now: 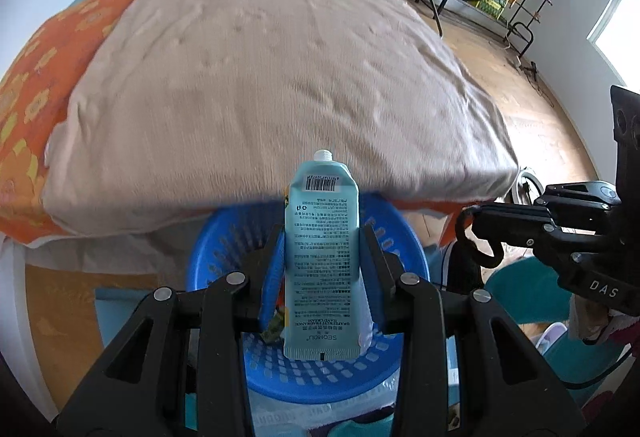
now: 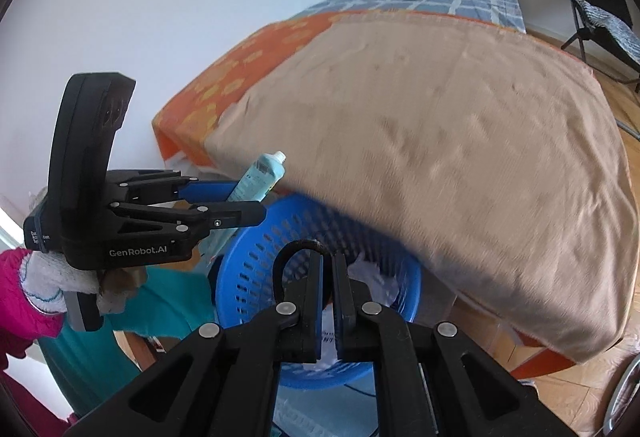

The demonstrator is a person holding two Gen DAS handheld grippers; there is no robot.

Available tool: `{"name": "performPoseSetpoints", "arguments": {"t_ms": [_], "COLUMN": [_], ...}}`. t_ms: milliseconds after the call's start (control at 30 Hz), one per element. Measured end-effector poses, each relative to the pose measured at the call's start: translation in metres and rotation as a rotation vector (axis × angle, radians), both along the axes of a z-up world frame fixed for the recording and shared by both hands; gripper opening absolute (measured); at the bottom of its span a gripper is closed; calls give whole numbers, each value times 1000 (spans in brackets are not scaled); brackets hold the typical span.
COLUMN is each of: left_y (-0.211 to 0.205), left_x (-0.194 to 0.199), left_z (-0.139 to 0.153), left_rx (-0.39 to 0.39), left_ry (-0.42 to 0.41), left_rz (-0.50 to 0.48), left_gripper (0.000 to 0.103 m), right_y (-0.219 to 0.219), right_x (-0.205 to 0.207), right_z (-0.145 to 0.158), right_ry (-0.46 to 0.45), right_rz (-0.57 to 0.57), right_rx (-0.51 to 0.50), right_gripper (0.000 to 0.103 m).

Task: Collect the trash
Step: 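Open both tools dropping the blue tube and hair tie into the basket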

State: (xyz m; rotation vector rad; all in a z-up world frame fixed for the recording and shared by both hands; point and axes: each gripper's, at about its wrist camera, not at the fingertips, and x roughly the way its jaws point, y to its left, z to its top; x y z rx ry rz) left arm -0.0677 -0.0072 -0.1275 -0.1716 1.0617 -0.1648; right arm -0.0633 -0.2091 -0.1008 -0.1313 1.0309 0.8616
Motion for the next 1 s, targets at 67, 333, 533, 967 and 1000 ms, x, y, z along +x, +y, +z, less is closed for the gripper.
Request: {"name": "performPoseSetpoints", "arguments": {"t_ms": [67, 333, 533, 967, 1000], "left_y": [-1, -2, -3, 3, 4], "left_x": [-3, -11, -9, -5, -5], "left_z": [-7, -19, -23, -19, -19], "left_rx": [4, 9, 19, 55, 57], "left_ry": [16, 45, 58, 40, 39], "left_rz": [-2, -1, 2, 45, 51], "left_gripper": [36, 36, 36, 64, 67], "right_y": [1, 6, 10, 11, 11], "right_x": [-4, -8, -8, -8, -8], "right_z": [-5, -18, -20, -17, -17], "right_ry": [2, 33, 30, 6, 1], "right_rz": [6, 17, 25, 3, 2], "right_rx": [-13, -29, -40, -56, -58], "right_gripper": [2, 5, 11, 70, 73]}}
